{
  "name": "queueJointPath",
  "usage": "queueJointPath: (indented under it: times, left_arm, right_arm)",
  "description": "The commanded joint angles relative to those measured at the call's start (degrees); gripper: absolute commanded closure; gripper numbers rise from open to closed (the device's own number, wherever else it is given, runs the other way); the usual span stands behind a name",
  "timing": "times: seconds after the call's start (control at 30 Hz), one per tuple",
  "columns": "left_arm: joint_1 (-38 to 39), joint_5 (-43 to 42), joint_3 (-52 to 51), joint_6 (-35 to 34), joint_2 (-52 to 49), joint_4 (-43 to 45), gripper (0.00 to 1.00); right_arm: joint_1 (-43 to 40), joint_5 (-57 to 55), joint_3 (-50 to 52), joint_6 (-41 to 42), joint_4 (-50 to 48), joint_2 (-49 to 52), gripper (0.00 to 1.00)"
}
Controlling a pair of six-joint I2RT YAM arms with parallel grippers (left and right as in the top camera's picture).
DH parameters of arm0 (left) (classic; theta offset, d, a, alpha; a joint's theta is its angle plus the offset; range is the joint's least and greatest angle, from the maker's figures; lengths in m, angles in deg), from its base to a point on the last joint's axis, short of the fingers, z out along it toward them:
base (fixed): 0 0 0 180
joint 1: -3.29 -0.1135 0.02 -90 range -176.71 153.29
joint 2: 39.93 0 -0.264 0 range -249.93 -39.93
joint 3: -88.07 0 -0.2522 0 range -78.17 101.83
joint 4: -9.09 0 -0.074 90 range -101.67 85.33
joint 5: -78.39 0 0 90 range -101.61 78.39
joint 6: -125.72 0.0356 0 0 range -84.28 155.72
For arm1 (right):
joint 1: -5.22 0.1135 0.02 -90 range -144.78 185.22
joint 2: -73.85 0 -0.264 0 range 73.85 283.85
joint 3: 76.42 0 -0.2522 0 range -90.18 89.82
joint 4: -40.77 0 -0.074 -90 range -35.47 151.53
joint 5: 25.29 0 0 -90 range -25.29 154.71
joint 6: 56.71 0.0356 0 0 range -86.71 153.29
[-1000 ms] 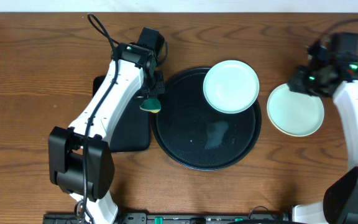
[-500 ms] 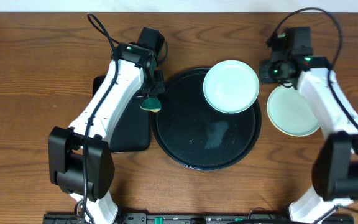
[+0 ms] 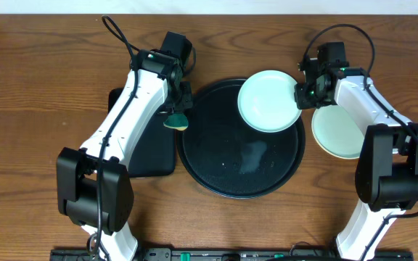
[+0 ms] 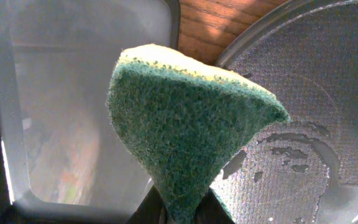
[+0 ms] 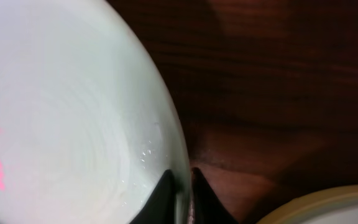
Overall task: Clean dirty plates on tray and stack at the side
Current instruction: 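Release the plate and move right gripper to the remaining mint plate rim, then bring the sponge with the left gripper onto the last mint plate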
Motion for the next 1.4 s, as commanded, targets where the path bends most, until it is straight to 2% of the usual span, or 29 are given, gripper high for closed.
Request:
queueJointPath:
  times: [0.0,0.17,0.37,0.47,0.67,0.97,1.2,1.37]
  left_arm:
    - [-0.4,0.7,0.6,0.8,-0.4,-0.2,0.92]
    - [-0.3,0.7,0.6,0.8,-0.4,0.0,0.92]
    - [-0.3,0.7,0.5,0.8,-0.4,0.4,0.93]
    - [-0.2,0.7,0.5,0.8,-0.4,0.9,0.93]
    - [0.0,0.6,0.5,0.8,-0.4,1.3,0.93]
    - [0.4,-2.5,0.0,0.8,-0.4,1.6,0.93]
    - [4.6,-3.7,-3.5,-1.7,-0.4,6.4,0.93]
    - [10.1,-3.6,-3.7,-3.1,-0.5,11.3,0.93]
  right_arm:
    - [0.6,2.5,-0.9,-0.5,0.5,-0.3,0.97]
    - [0.9,9.3,-1.5,1.4,1.8,-3.4,0.99]
    - [4.4,10.0,-2.0,10.8,9.3,-9.7,0.99]
    - [6.9,9.8,-1.9,12.7,13.3,-10.1,0.99]
    - [11.2,6.2,1.1,17.9,15.7,-7.8,0.99]
    - [11.5,5.9,2.2,23.3,14.4,-0.3,0.99]
    - [12.2,5.9,2.2,27.8,13.7,5.1,0.99]
    - [12.7,6.1,2.2,27.8,13.6,6.6,0.99]
